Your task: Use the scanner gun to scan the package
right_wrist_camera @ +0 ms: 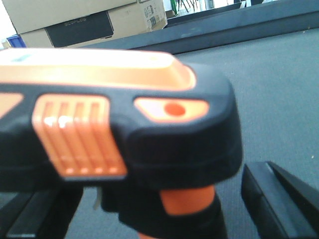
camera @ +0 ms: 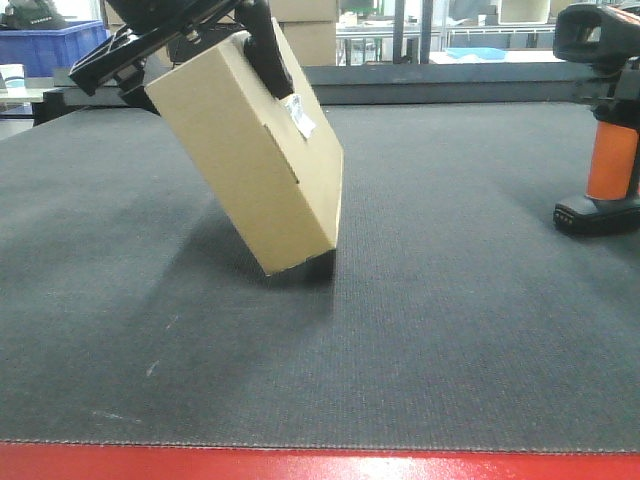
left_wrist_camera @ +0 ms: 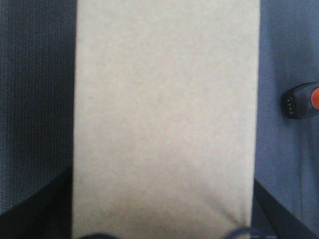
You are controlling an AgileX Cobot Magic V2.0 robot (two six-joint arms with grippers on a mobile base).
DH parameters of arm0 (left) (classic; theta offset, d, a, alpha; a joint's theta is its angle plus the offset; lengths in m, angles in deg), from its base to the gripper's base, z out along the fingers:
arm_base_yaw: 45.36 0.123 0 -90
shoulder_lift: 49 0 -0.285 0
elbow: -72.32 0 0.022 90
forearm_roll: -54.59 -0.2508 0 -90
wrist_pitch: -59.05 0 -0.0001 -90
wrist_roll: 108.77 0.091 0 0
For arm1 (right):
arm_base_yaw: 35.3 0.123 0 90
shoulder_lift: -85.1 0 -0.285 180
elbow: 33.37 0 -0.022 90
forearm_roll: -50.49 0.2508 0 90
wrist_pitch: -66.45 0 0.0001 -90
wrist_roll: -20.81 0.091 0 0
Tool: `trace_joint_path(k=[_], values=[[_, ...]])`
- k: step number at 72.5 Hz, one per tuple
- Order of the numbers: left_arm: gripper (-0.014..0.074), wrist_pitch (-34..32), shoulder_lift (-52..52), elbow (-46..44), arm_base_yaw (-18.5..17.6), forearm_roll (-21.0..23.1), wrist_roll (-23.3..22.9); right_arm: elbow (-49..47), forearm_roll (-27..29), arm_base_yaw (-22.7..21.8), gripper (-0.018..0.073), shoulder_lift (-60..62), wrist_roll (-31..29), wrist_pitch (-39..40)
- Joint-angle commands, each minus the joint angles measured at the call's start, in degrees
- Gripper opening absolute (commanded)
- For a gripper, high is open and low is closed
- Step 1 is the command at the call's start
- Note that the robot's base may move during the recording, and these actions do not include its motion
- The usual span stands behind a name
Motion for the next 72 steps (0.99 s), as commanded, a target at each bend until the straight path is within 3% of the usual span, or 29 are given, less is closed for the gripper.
trace_joint_path(k=[1, 11, 19, 27, 41, 55, 64, 72], values=[[-0.0111, -0.68, -0.33, -0.21, -0.36, 0.25, 0.11, -0.8, 0.66, -0.08, 0.056, -0.1, -0.62, 1.59], [-0.0111, -0.68, -0.33, -0.21, -0.36, 0.25, 0.11, -1.93, 0.66, -0.08, 0.0556, -0.1, -0.62, 0.55], [-0.0111, -0.68, -0.33, -0.21, -0.36, 0.25, 0.11, -2.2, 0.66, -0.08, 0.0473, -0.1, -0.62, -0.32], [-0.0111, -0.68, -0.33, -0.21, -0.36, 0.25, 0.11, -2.2, 0.66, -0.08, 0.028, -0.1, -0.62, -2.75], [-0.0111, -0.68, -0.33, -0.21, -0.36, 0.25, 0.11, -2.09, 0.66, -0.08, -0.0169, -0.1, -0.62, -1.32], [-0.0111, -0.68, -0.33, -0.21, -0.36, 0.25, 0.11, -2.09, -0.77, -0.08, -0.016, 2.04, -0.62, -1.17], [-0.0111, -0.58, -0.33, -0.21, -0.36, 0.25, 0.11, -2.09, -0.52, -0.08, -0.016, 7.28, -2.2, -7.73], [-0.0111, -0.45, -0.33, -0.21, -0.36, 0.25, 0.11, -2.09, 1.34, -0.08, -0.016, 12.68, -8.07, -14.07]])
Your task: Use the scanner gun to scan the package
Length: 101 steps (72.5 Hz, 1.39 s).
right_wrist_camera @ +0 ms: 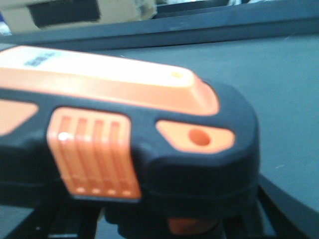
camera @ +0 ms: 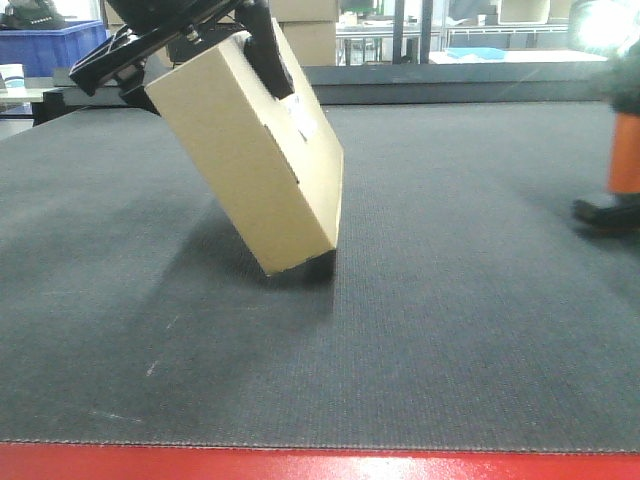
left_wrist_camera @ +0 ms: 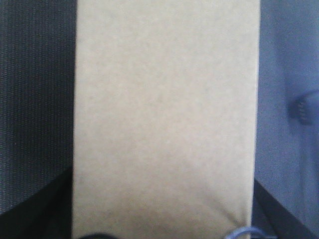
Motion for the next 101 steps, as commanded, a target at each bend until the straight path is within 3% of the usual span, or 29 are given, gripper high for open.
trace_joint_path(k=[1, 13, 19, 41, 54, 64, 73, 89, 101], values=[[-0.0111, -0.45, -0.33, -0.21, -0.36, 0.25, 0.11, -0.1, 2.76, -0.13, -0.016, 5.21, -5.28, -1.36], [-0.0111, -0.34, -0.33, -0.21, -0.36, 0.63, 0.11, -0.1, 8.9, -0.13, -0.016, 9.2, -19.15, -5.52], [-0.0111, -0.34, -0.33, -0.21, -0.36, 1.07, 0.11, -0.1, 9.29, -0.13, -0.016, 9.18, -22.92, -5.61], [-0.0111, 0.34, -0.33, -0.21, -0.36, 1.32, 0.11, -0.1, 9.29, -0.13, -0.016, 9.18, -23.62, -3.04], [-0.0111, 0.34, -0.33, -0.21, -0.36, 1.32, 0.11, -0.1, 12.41, -0.13, -0.016, 9.18, -23.38, -2.84], [-0.0111, 0.45, -0.33, -0.21, -0.36, 1.32, 0.11, -0.02, 13.08, -0.13, -0.0162, 9.06, -13.39, -2.84], [-0.0111, 0.45, -0.33, -0.21, -0.36, 1.32, 0.11, 0.68, 13.56, -0.13, -0.0162, 8.12, -8.63, 0.19], [-0.0111, 0.53, -0.33, -0.21, -0.36, 1.32, 0.11, 3.51, 29.65, 3.93, -0.0162, 5.67, -10.24, 6.83], [-0.0111, 0.68, -0.33, -0.21, -0.36, 1.32, 0.11, 3.51, 31.66, 8.28, -0.0162, 5.17, -15.49, 9.46]])
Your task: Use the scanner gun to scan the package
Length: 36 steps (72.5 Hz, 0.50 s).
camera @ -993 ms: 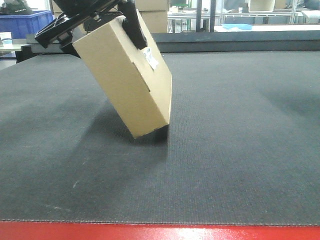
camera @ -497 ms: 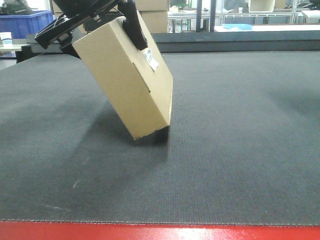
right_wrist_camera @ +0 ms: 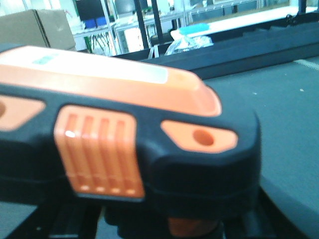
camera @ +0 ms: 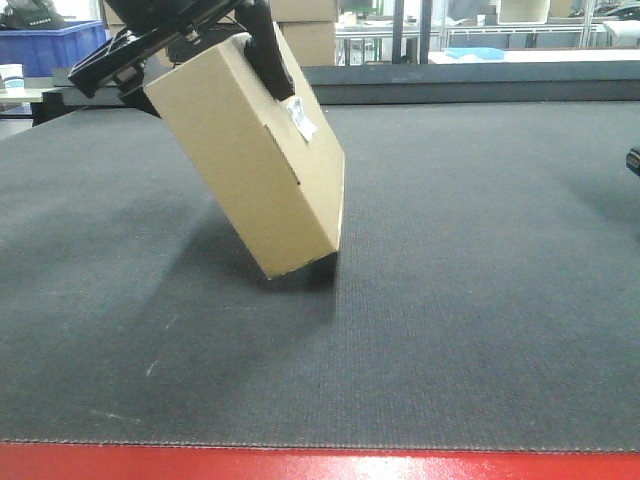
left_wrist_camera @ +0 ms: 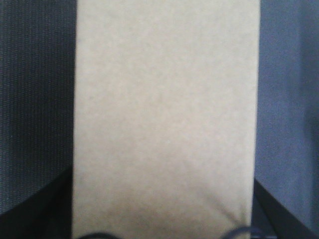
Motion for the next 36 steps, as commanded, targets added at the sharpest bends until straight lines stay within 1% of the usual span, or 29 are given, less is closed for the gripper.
trace_joint_path(k=[1, 4, 6, 11, 24, 36], values=[[-0.0111, -0.32, -0.33, -0.21, -0.36, 0.67, 0.11, -0.36, 1.88, 2.23, -0.0162, 0.22, -2.83, 6.23], [-0.0111, -0.32, -0.33, -0.21, -0.36, 0.67, 0.11, -0.36, 3.0, 2.98, -0.0162, -0.06, -3.29, 6.23], [-0.0111, -0.32, -0.33, -0.21, -0.36, 0.67, 0.11, -0.36, 4.67, 3.54, -0.0162, -0.32, -3.55, 6.23], [-0.0111, -0.32, -0.33, -0.21, -0.36, 0.67, 0.11, -0.36, 6.08, 4.42, -0.0162, -1.16, -3.88, 7.25], [-0.0111, -0.32, -0.33, -0.21, -0.36, 0.67, 0.11, -0.36, 5.97, 5.6, -0.0162, -5.16, -3.88, 12.82], [-0.0111, -0.22, -0.33, -0.21, -0.36, 0.67, 0.11, -0.36, 5.62, 5.6, -0.0162, -7.79, -3.88, 13.79]])
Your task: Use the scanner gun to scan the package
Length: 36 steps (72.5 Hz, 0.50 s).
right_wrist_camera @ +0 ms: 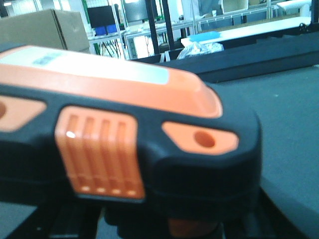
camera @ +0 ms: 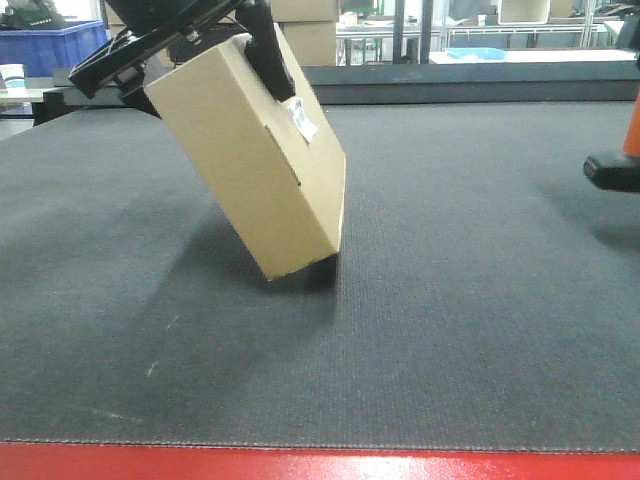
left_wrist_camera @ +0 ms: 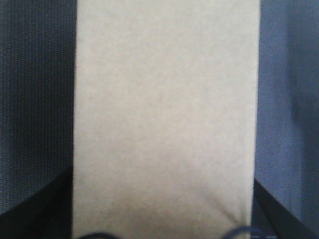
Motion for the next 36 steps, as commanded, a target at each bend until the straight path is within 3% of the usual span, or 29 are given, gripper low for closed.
trace_joint_path(k=[1, 36], values=[[-0.0111, -0.34, -0.33, -0.21, -0.36, 0.67, 0.11, -0.36, -0.3, 0.03, -0.0162, -0.72, -0.47, 5.32], [-0.0111, -1.08, -0.33, 1.87, -0.36, 0.67, 0.11, -0.46, -3.99, 0.03, -0.0162, -2.72, -0.47, 5.44]])
